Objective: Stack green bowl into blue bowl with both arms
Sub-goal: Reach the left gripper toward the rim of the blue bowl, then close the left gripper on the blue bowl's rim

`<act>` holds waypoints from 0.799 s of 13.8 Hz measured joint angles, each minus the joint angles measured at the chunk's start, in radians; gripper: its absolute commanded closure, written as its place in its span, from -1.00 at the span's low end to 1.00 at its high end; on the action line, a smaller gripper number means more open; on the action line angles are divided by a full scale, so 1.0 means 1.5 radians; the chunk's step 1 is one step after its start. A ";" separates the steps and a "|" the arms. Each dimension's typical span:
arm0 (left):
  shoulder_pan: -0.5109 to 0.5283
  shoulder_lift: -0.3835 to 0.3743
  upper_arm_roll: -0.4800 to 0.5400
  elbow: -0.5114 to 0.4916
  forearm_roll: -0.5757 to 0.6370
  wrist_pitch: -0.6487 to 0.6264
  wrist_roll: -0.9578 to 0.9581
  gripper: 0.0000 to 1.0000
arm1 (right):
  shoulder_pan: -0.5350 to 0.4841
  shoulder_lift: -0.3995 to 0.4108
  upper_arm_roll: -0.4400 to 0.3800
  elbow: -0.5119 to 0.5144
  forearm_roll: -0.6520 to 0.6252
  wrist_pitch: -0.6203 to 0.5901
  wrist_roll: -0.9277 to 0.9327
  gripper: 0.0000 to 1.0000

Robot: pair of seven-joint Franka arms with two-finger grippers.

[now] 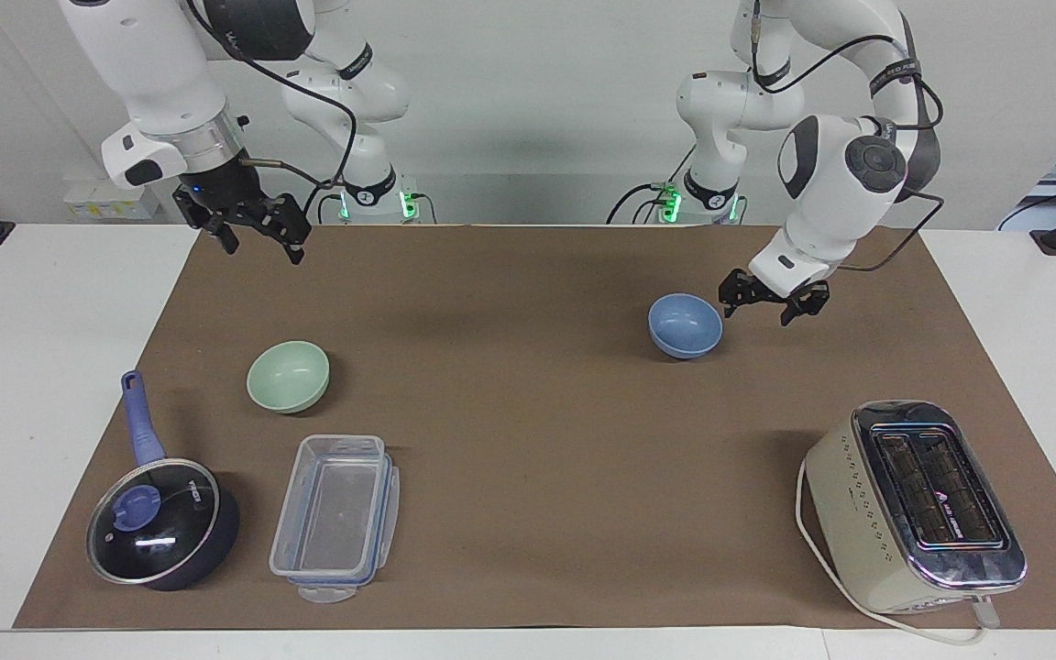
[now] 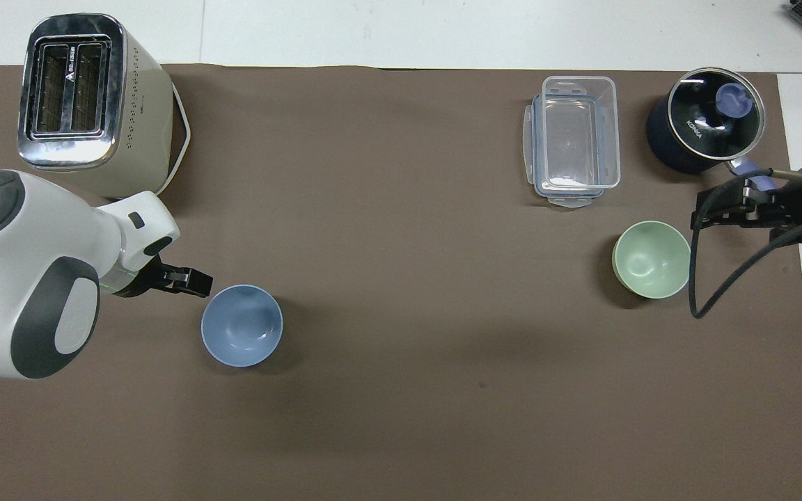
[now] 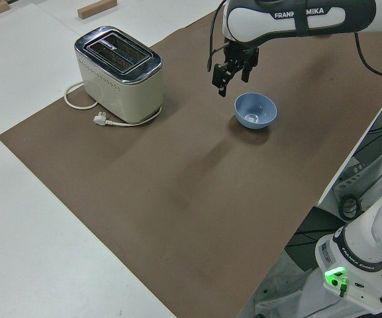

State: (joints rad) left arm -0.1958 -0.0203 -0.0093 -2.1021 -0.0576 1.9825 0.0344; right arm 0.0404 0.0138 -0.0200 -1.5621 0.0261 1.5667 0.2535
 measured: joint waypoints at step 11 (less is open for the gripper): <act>-0.042 -0.005 -0.001 -0.160 -0.056 0.207 -0.002 -1.00 | -0.001 0.000 0.000 0.000 0.000 0.018 0.000 -1.00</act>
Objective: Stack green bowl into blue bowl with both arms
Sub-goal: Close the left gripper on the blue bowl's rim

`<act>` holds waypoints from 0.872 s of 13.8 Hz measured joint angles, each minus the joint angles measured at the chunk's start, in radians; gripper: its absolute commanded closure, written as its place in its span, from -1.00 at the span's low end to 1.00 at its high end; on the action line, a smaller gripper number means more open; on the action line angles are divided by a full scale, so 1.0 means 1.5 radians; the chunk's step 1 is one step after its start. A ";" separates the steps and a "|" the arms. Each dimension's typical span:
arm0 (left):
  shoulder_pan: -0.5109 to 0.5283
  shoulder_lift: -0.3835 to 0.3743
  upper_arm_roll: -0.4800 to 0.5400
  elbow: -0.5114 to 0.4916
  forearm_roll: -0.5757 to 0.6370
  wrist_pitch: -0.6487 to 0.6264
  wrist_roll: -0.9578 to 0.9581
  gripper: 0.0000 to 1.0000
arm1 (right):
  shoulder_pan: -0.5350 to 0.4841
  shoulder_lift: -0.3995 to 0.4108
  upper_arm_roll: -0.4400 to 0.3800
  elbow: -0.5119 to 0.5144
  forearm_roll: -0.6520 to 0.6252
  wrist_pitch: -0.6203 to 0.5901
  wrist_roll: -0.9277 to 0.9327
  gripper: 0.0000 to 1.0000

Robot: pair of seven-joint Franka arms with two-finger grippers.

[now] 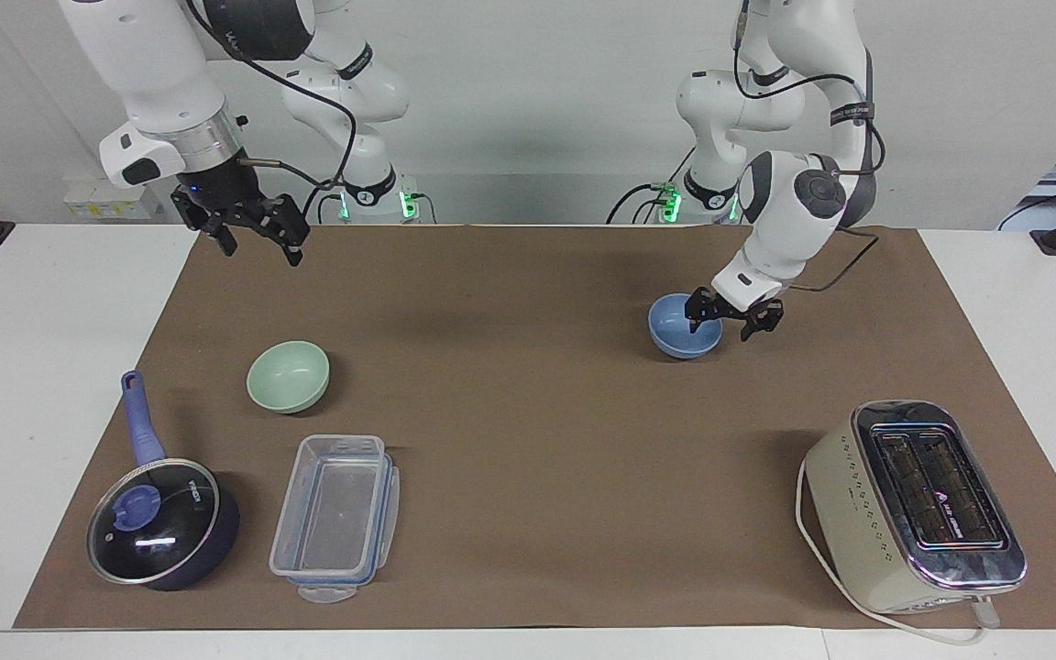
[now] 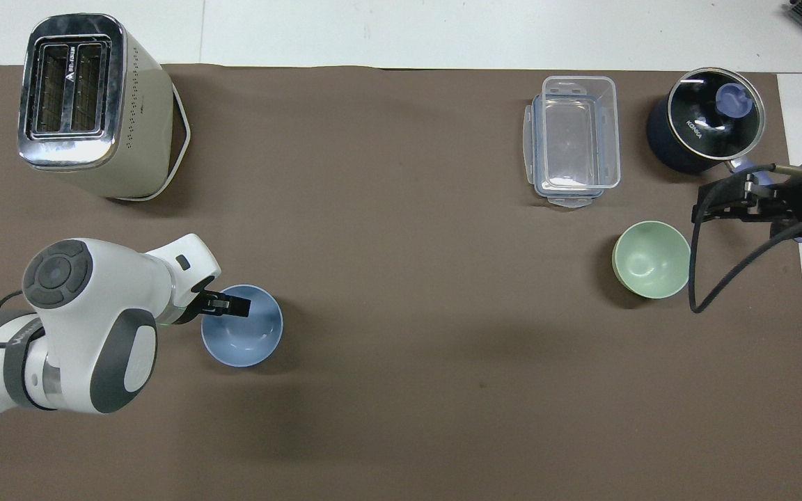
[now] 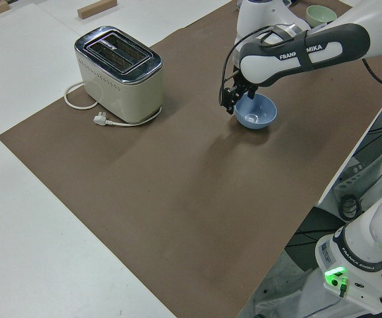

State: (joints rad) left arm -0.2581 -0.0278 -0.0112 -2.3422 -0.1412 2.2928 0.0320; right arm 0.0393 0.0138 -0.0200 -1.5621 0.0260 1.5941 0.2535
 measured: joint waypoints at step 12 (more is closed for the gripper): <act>-0.003 -0.007 0.001 -0.028 0.000 0.018 0.001 -1.00 | -0.001 0.000 0.000 -0.002 0.000 0.010 0.000 -1.00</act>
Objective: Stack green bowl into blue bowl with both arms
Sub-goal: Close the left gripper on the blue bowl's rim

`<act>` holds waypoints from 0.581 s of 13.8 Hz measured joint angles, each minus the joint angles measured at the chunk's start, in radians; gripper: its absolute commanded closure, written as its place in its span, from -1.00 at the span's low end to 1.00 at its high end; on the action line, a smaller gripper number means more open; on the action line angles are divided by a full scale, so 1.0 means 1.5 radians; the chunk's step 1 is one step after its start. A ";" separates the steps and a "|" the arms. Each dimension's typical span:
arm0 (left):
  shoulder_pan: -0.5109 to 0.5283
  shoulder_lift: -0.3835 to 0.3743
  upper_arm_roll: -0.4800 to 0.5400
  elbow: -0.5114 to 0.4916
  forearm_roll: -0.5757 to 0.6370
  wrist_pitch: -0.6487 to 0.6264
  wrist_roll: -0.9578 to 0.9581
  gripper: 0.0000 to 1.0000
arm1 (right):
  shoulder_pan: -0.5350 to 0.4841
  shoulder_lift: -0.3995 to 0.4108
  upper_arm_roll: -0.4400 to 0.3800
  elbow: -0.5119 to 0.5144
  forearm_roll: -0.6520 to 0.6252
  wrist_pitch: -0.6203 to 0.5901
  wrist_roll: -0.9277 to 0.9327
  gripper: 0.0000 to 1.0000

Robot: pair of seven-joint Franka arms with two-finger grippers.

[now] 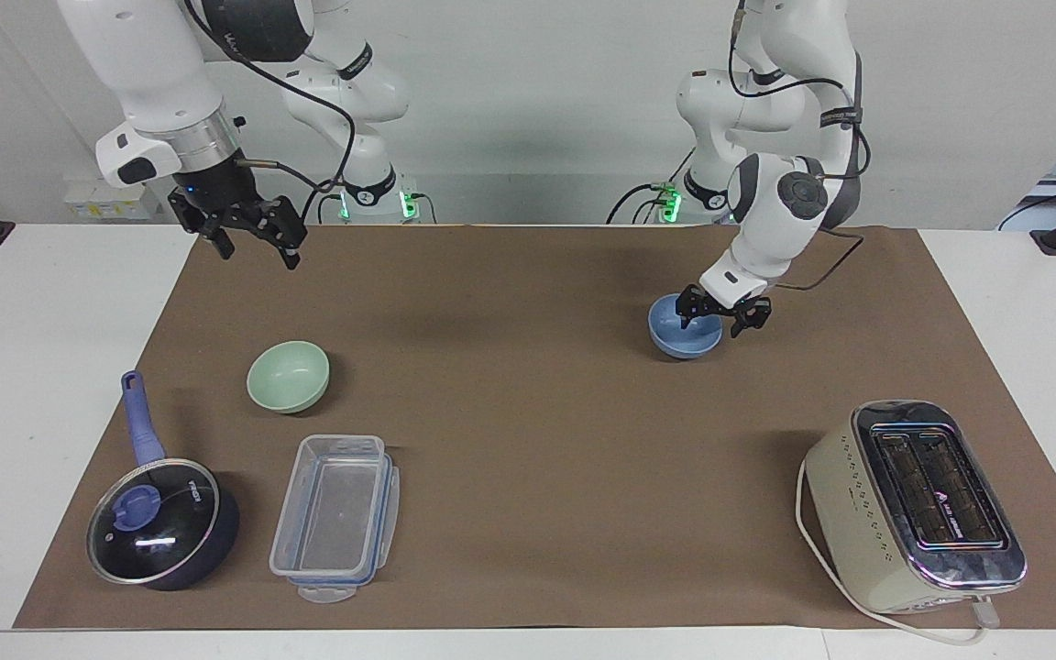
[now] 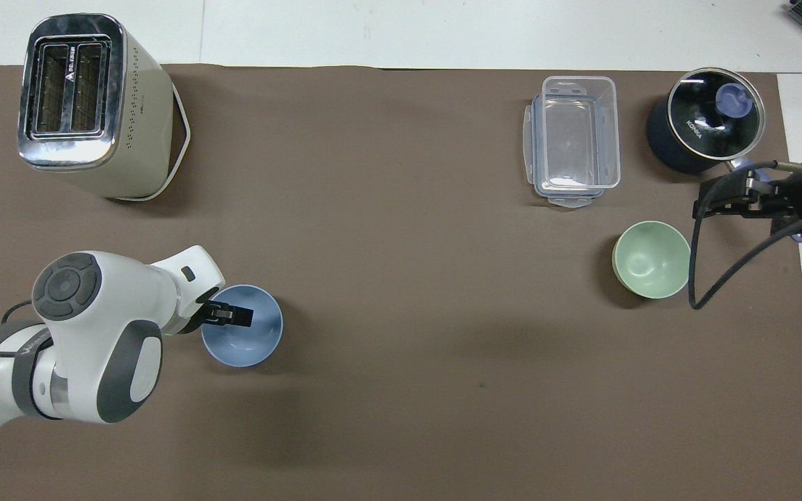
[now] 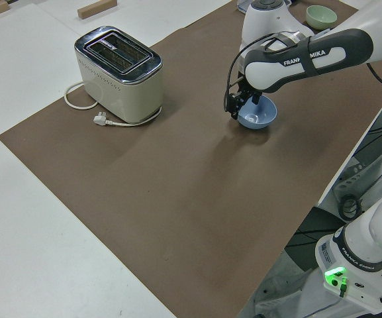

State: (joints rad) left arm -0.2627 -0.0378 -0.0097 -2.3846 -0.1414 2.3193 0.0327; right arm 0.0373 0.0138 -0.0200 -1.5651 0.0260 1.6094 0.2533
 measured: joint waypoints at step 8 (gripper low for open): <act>0.000 0.007 0.000 -0.020 0.000 0.030 0.000 -0.24 | 0.000 0.000 0.000 0.000 0.000 0.000 0.000 -1.00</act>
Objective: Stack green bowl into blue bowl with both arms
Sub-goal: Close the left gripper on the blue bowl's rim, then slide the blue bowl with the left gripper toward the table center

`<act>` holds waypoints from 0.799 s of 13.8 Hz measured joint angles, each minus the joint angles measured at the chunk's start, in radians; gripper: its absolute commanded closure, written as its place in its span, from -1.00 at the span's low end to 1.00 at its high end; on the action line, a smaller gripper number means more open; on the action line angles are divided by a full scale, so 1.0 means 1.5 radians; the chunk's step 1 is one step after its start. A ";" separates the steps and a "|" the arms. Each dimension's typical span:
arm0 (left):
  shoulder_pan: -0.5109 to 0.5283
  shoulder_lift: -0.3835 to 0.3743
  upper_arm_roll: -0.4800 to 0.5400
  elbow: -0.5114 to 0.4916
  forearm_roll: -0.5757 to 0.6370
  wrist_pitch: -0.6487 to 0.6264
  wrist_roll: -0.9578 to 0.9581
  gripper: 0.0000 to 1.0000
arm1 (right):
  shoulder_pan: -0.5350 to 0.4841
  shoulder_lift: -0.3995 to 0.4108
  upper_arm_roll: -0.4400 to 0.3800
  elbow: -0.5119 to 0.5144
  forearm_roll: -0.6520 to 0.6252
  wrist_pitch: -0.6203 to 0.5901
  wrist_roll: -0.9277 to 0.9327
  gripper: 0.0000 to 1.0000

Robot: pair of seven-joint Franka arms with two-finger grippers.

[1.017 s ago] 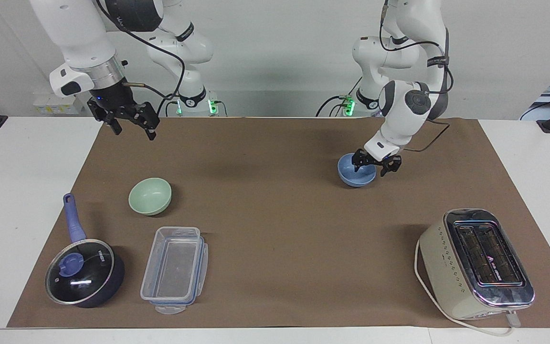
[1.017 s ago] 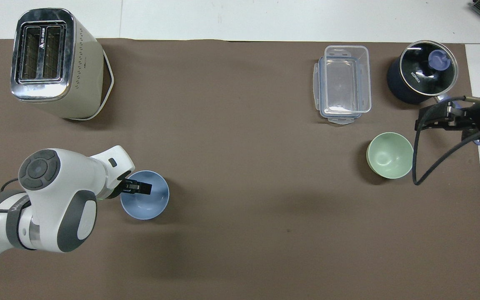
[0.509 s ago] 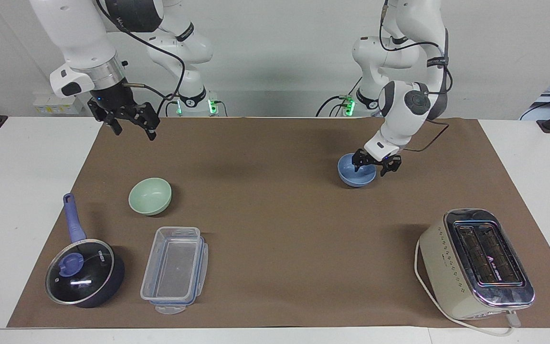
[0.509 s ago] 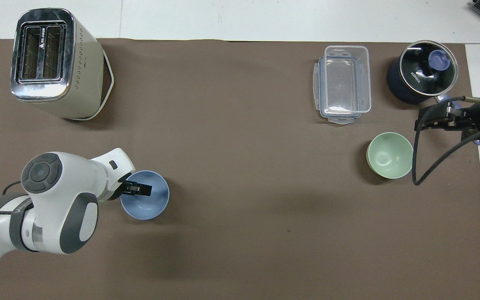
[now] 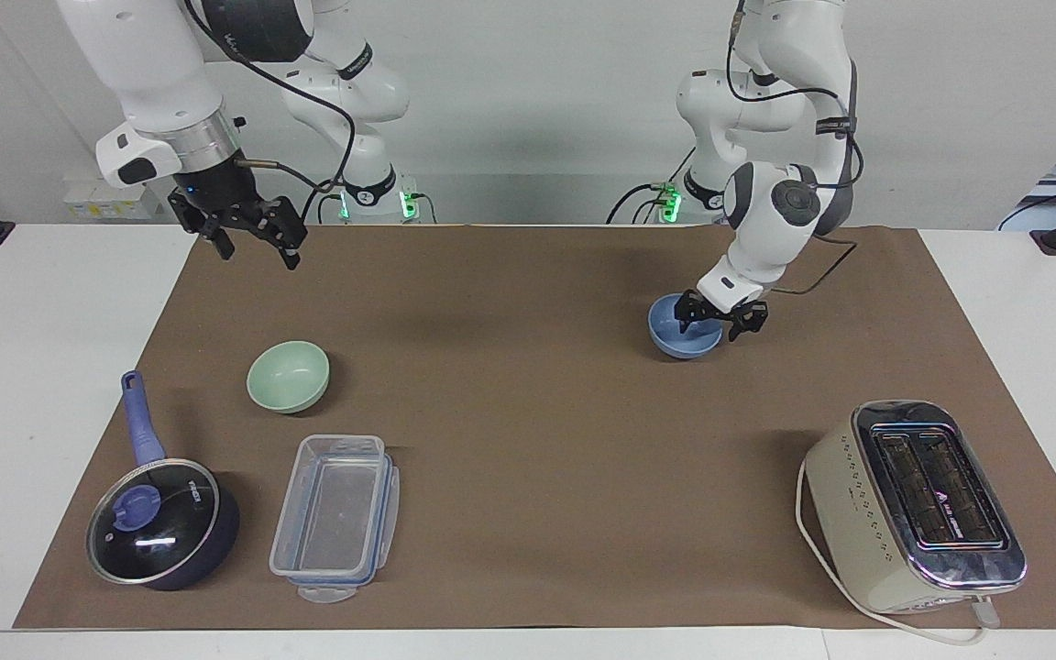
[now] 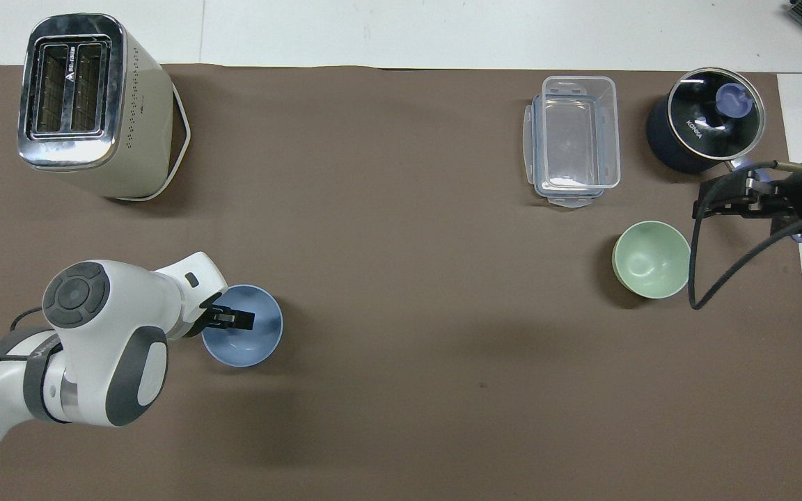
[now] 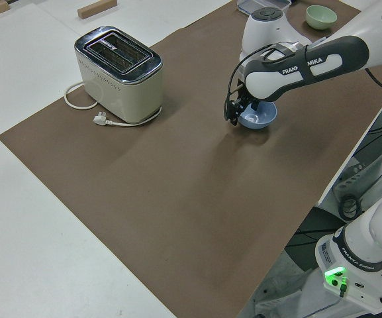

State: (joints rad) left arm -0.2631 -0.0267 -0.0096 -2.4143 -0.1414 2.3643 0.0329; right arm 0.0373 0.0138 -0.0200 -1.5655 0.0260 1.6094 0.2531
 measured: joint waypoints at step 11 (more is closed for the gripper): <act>0.000 -0.010 0.007 0.007 -0.003 -0.003 0.002 1.00 | 0.000 0.000 0.000 0.000 0.000 0.000 0.000 -1.00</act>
State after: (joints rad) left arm -0.2629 -0.0422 0.0006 -2.4045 -0.1455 2.3595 0.0365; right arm 0.0373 0.0138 -0.0200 -1.5655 0.0260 1.6095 0.2531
